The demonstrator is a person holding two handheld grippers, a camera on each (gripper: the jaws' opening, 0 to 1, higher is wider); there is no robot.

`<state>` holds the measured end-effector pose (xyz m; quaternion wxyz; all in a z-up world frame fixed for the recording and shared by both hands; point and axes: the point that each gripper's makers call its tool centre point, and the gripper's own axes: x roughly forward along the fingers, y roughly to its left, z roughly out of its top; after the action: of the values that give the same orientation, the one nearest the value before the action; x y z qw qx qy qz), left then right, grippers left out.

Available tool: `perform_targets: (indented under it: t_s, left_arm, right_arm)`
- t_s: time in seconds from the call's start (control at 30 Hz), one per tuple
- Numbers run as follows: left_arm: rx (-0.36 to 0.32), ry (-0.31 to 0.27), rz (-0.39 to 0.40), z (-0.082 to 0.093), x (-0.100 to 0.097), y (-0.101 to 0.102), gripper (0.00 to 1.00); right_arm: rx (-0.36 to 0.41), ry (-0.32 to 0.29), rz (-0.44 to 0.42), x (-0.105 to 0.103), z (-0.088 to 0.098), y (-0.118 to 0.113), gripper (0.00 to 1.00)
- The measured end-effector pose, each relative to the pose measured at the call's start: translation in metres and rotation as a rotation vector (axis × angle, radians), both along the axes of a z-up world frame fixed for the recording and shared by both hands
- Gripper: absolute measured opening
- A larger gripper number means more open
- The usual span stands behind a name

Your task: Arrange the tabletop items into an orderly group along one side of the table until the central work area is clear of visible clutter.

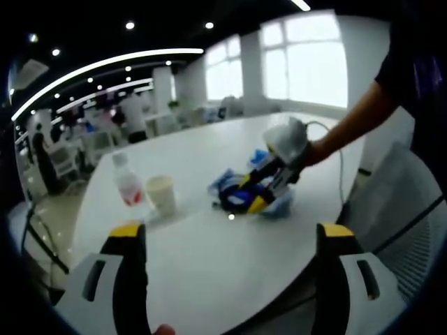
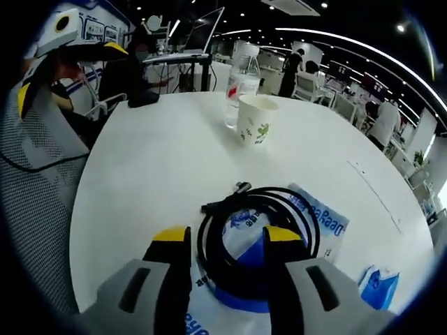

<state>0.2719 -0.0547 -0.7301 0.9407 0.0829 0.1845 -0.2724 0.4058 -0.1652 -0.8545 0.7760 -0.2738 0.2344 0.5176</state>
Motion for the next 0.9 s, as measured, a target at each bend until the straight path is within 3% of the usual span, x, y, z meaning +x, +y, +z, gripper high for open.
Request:
perform_targets:
  t_s: [0.47,0.9]
  left_arm:
    - [0.002,0.003,0.004,0.000,0.000,0.001,0.97]
    - [0.009,0.006,0.005,-0.001,0.000,0.000,0.96]
  right_arm:
    - [-0.009,0.061,-0.057,-0.006,-0.011,0.009,0.22]
    - [-0.016,0.106,-0.107,-0.004,-0.019,0.011,0.17]
